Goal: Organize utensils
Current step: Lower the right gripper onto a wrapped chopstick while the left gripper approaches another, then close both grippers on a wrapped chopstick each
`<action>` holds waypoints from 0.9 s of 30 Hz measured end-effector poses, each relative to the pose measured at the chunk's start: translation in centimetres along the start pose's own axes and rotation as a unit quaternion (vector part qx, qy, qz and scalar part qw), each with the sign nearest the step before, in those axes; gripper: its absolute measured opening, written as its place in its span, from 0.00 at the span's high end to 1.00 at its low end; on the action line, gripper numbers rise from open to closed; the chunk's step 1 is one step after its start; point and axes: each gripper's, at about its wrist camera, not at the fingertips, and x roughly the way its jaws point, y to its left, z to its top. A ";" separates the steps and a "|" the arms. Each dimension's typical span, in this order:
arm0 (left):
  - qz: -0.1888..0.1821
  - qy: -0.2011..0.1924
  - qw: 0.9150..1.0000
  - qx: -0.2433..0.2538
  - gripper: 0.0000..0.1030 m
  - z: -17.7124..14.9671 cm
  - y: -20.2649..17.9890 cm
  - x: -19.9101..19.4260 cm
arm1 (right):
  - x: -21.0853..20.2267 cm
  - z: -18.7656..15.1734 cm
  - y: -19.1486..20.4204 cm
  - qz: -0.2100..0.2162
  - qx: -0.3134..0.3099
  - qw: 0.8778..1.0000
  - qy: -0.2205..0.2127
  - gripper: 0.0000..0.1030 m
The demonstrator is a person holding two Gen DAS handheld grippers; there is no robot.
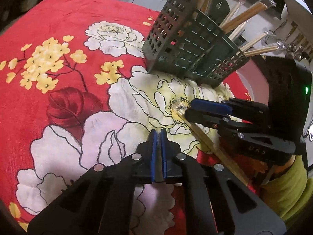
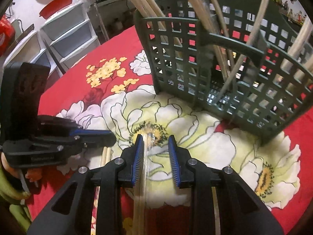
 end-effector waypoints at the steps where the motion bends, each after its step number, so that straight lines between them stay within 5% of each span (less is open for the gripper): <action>1: -0.002 0.000 1.000 -0.001 0.98 0.0 0.0 -0.1 | 0.2 0.1 0.1 -0.001 -0.004 1.000 0.003 0.73; 12: -0.013 -0.007 1.000 -0.008 0.99 -0.1 0.5 -0.4 | 1.4 0.8 0.4 -0.007 -0.007 1.000 0.016 0.75; 18: -0.019 -0.021 1.000 -0.007 0.99 0.0 0.4 -1.2 | 1.7 1.6 0.9 -0.016 -0.007 1.000 0.014 0.92; 27: -0.038 -0.045 0.998 0.000 0.99 0.5 -0.6 -2.9 | -2.5 1.8 1.3 -0.019 -0.004 0.999 -0.047 0.95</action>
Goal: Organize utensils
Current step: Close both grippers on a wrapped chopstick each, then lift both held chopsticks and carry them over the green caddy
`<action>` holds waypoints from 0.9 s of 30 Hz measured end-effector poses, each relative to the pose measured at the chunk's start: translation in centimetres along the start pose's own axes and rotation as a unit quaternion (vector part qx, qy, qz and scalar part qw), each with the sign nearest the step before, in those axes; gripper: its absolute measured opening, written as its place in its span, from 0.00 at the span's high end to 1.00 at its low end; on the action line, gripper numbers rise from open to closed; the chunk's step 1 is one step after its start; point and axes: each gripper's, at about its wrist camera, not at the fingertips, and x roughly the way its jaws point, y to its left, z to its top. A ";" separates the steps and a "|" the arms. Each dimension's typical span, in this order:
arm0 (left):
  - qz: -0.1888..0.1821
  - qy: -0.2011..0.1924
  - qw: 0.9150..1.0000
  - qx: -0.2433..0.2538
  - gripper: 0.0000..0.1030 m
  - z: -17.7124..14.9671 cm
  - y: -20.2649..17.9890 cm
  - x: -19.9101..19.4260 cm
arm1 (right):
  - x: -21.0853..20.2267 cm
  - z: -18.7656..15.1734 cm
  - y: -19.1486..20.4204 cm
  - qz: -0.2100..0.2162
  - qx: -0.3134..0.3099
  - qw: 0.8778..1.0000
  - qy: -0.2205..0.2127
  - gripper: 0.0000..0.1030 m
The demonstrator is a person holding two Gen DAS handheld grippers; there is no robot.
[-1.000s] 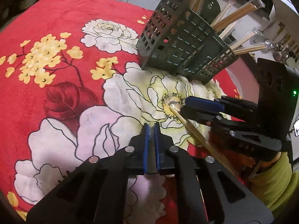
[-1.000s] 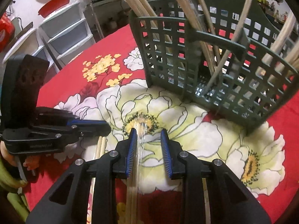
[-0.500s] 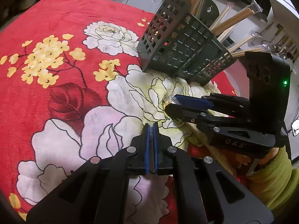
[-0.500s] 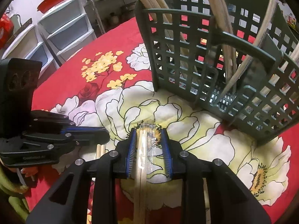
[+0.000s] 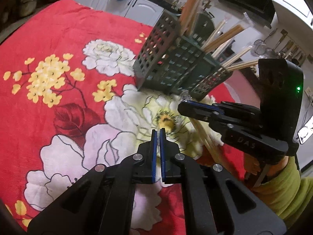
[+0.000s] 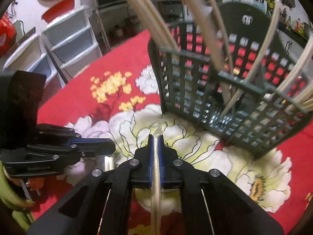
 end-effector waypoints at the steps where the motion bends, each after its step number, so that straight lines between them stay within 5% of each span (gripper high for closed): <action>1: -0.003 -0.005 1.000 0.002 0.99 0.1 -0.3 -0.3 | -0.6 0.0 0.0 -0.001 0.002 1.000 -0.009 0.95; 27: -0.114 -0.057 0.989 0.071 0.99 3.1 -9.8 -4.2 | -15.1 -3.7 -2.7 -0.048 0.084 0.976 -0.194 0.95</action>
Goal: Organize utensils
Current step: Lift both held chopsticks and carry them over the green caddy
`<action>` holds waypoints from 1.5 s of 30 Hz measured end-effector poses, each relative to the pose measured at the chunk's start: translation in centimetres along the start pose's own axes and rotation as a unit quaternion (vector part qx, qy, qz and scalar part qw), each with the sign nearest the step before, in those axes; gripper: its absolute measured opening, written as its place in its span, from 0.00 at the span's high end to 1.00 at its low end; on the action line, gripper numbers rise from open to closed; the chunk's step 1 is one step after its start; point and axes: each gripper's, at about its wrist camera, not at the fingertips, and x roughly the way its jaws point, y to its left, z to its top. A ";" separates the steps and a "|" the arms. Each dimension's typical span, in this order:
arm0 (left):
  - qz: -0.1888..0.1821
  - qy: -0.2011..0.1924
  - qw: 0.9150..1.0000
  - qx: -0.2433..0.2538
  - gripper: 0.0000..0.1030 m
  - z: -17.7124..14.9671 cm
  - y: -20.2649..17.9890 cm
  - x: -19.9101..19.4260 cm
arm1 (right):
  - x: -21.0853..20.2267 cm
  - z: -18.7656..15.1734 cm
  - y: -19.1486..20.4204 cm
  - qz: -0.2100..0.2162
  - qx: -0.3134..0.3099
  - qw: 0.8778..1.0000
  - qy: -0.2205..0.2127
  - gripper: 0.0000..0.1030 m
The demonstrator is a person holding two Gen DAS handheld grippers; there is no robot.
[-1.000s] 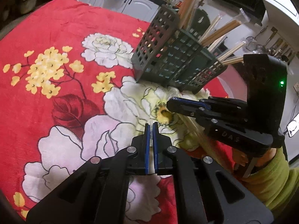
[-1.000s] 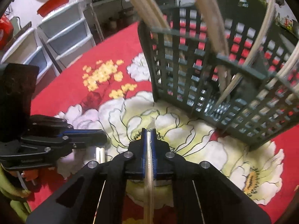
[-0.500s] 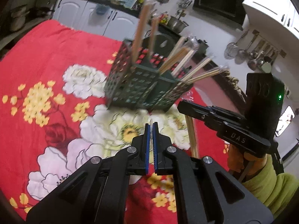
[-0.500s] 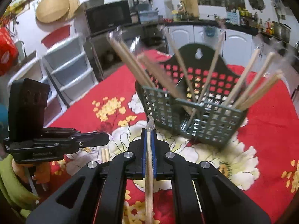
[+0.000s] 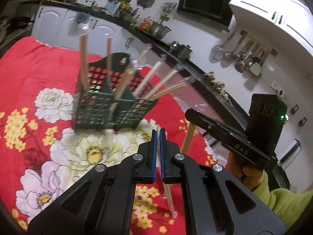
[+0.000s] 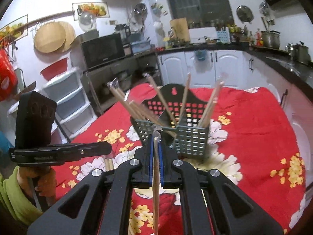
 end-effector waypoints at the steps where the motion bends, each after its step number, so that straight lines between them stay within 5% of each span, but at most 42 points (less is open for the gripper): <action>1: -0.006 0.000 1.000 0.004 0.99 0.2 -0.5 0.1 | -0.5 0.0 -0.2 -0.003 0.003 1.000 -0.005 0.95; 13: -0.047 -0.008 0.998 0.052 0.99 2.6 -5.3 1.0 | -3.8 0.6 -1.3 -0.027 0.008 0.998 -0.050 0.95; 45: -0.055 -0.101 0.985 0.129 0.99 11.4 -9.9 -1.0 | -8.1 5.2 -1.9 -0.057 0.012 0.988 -0.144 0.95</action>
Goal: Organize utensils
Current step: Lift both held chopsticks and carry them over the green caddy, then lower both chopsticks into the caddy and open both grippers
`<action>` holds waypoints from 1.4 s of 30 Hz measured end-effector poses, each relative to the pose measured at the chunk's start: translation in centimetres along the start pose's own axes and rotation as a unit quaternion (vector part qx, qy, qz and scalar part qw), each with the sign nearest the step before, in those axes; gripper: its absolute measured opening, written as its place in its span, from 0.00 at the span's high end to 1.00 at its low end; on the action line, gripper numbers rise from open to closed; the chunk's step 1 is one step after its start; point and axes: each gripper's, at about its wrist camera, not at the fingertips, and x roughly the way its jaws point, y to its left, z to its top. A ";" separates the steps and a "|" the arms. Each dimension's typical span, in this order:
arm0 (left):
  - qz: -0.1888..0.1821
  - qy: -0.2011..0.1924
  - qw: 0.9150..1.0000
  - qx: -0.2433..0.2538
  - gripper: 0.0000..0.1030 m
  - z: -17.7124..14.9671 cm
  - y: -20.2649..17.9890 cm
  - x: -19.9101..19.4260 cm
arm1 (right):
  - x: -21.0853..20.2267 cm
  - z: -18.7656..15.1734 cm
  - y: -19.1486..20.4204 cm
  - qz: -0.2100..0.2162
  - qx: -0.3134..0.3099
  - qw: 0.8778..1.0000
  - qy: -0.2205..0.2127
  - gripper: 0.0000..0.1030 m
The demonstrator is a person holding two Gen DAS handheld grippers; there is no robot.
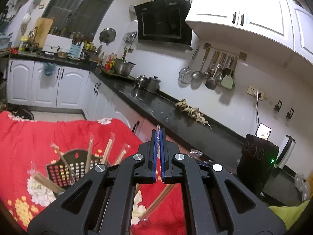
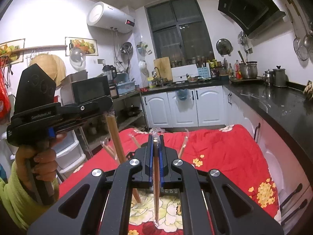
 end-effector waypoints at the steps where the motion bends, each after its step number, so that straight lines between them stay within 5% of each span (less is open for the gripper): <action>1: 0.001 -0.003 1.000 0.004 0.99 0.4 -0.1 0.1 | 0.0 0.2 0.1 0.000 0.000 1.000 -0.003 0.95; 17: 0.017 -0.046 0.999 0.014 0.99 5.4 -0.1 -0.2 | 0.5 4.9 -0.1 0.008 0.018 0.998 -0.059 0.95; 33: 0.121 -0.108 0.986 0.041 0.99 8.1 3.1 -2.1 | 5.2 7.3 1.1 -0.025 -0.025 0.995 -0.093 0.95; 42: 0.161 -0.098 0.982 0.029 0.99 6.8 6.5 -1.3 | 9.2 5.5 -0.4 -0.047 -0.009 0.995 -0.085 0.95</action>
